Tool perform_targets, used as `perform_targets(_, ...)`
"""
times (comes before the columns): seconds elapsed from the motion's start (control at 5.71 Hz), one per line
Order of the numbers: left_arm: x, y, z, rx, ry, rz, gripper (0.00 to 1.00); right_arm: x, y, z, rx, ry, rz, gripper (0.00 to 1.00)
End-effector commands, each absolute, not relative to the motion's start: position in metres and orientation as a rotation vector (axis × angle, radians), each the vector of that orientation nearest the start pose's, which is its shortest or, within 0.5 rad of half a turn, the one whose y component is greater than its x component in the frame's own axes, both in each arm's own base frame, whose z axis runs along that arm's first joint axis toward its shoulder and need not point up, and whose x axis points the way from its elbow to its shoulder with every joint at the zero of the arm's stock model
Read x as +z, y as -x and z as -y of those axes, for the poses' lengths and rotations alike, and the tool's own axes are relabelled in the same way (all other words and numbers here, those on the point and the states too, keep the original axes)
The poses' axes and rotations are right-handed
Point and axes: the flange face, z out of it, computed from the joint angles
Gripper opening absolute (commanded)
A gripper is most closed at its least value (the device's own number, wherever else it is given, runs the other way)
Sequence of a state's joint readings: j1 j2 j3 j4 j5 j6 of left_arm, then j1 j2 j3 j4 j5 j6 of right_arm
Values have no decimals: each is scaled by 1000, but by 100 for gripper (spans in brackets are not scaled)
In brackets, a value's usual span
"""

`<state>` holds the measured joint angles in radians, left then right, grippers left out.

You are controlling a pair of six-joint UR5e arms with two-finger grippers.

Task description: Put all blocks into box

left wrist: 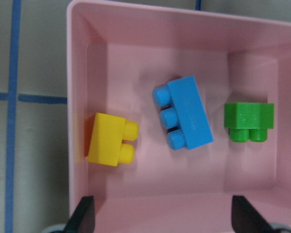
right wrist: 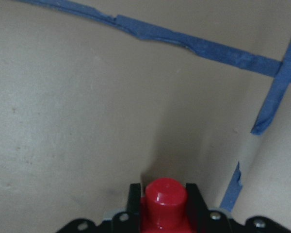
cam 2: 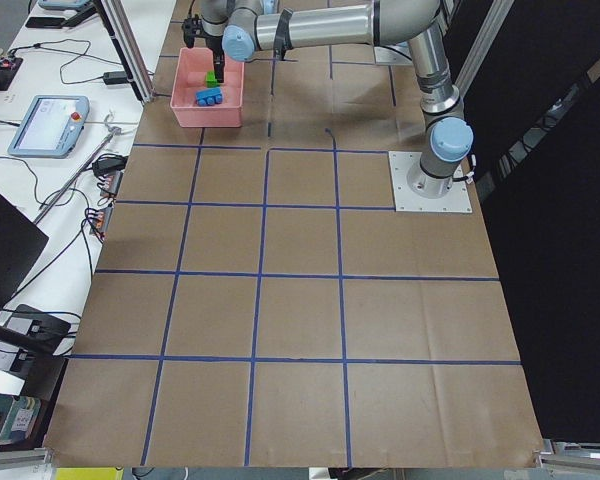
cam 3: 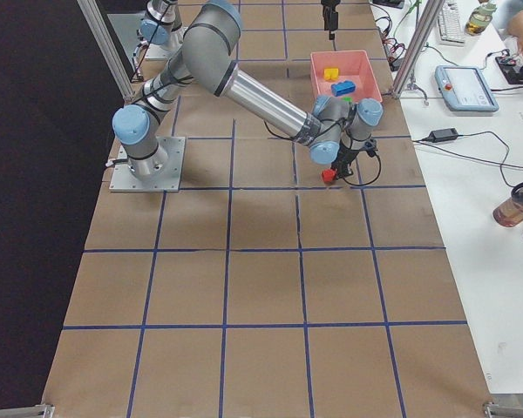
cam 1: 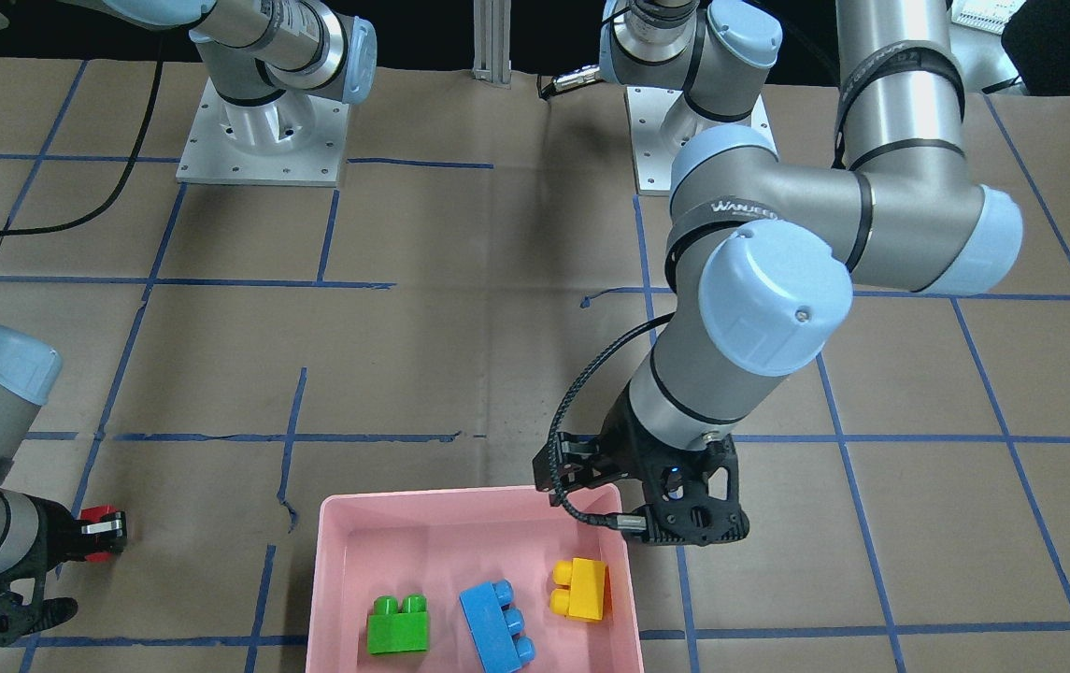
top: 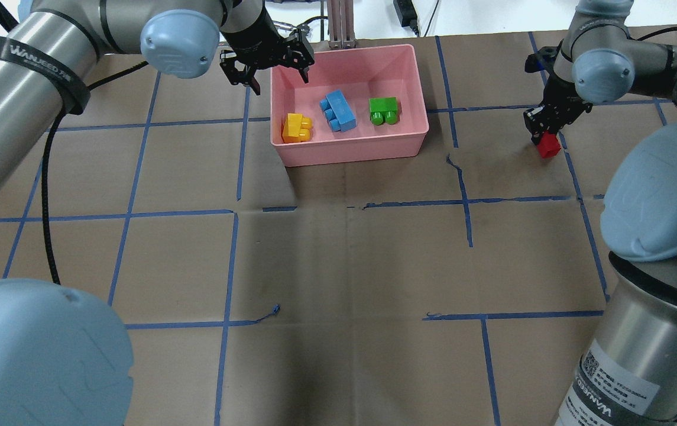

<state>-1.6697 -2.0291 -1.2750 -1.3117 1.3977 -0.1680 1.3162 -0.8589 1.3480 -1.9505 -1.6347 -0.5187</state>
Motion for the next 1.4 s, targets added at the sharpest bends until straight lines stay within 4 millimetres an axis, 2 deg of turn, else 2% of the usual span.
perform_targets(0.0, 448, 154, 604, -32, -7, -3307, 99, 230, 54, 724, 110, 425, -3149, 9)
perform_targets(0.18, 458, 139, 568, 50, 2, -3230, 99, 271, 39, 727, 39, 377, -3171, 10)
perform_targets(0.35, 466, 143, 537, 66, -11, -3239, 99, 312, -5, 738, 1, 342, -3176, 10)
perform_targets(0.53, 474, 144, 527, 23, -55, -3238, 99, 359, -72, 744, 9, 236, -3183, 10)
perform_targets(0.7, 493, 145, 526, -45, -74, -3246, 100, 381, -123, 744, 6, 121, -3184, 10)
perform_targets(0.88, 513, 142, 520, -86, -59, -3246, 100, 381, -191, 736, -20, 11, -3147, 10)
perform_targets(1.05, 501, 141, 529, -30, -58, -3228, 100, 360, -244, 734, 4, -85, -3107, 10)
perform_targets(1.23, 512, 138, 509, -49, -56, -3214, 100, 328, -277, 736, 27, -131, -3105, 10)
